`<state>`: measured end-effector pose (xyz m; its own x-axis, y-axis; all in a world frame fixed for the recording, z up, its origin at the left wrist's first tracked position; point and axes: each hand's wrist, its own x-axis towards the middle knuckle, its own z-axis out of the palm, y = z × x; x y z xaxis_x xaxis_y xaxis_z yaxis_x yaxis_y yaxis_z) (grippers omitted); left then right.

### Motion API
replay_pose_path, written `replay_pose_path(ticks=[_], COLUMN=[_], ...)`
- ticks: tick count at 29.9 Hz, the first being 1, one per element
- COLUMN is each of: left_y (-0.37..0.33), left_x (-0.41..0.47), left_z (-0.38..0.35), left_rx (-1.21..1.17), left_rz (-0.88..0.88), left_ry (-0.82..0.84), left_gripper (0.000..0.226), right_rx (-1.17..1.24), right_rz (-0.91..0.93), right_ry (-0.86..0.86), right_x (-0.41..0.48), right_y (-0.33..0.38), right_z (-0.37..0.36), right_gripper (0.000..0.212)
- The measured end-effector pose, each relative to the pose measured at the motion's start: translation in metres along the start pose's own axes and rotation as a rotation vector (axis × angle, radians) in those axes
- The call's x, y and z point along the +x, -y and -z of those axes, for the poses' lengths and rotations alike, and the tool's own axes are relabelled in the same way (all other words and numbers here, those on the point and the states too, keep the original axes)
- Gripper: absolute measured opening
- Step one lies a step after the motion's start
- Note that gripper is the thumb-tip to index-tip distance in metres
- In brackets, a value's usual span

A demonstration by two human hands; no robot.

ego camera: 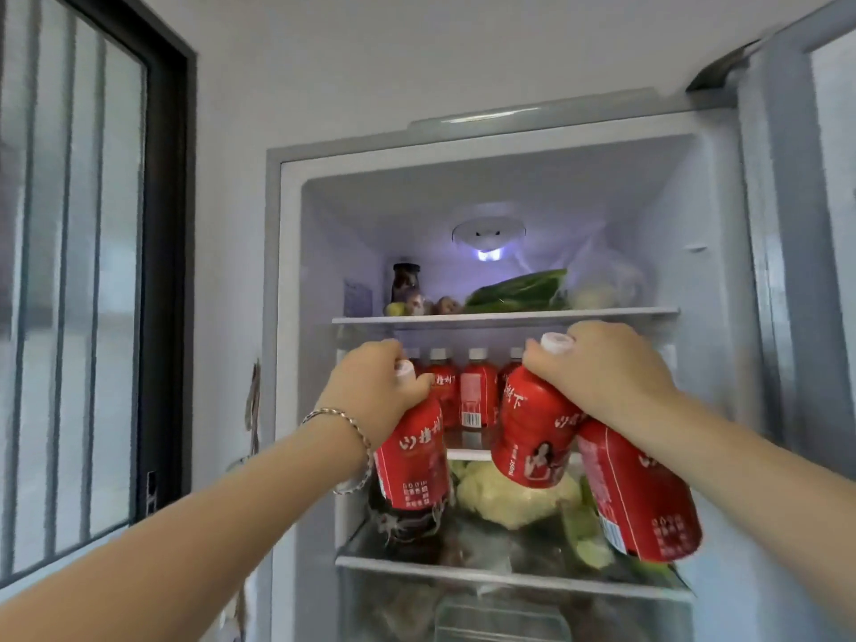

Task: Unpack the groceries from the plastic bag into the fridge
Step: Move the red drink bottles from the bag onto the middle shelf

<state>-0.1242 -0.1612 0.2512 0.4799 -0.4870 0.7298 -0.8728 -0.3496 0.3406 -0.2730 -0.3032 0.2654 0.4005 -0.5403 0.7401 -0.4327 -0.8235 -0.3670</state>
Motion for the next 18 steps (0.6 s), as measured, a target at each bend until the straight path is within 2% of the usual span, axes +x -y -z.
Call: replay_pose_path(ticks=[5,12,15,18], left_y=[0.025,0.052,0.060,0.055], left_x=[0.072,0.121,0.128,0.119], left_z=[-0.047,-0.107,-0.123,-0.132], left_rx=[-0.027,0.000,0.197,0.427], left_rz=[0.024,0.072,-0.003,-0.130], left_ry=[-0.069,0.041,0.075,-0.027], left_gripper=[0.030,0.036,0.036,0.039], right_rx=[-0.050,-0.149,-0.139,-0.054], right_rz=[0.006,0.004,-0.007,-0.031], right_ry=[0.109,0.178,0.176,0.094], right_x=[0.067,0.099,0.104,0.094], right_y=[-0.003,-0.007,-0.007,-0.015], right_z=[-0.060,-0.112,-0.115,-0.105], right_gripper=[0.036,0.038,0.052,0.054])
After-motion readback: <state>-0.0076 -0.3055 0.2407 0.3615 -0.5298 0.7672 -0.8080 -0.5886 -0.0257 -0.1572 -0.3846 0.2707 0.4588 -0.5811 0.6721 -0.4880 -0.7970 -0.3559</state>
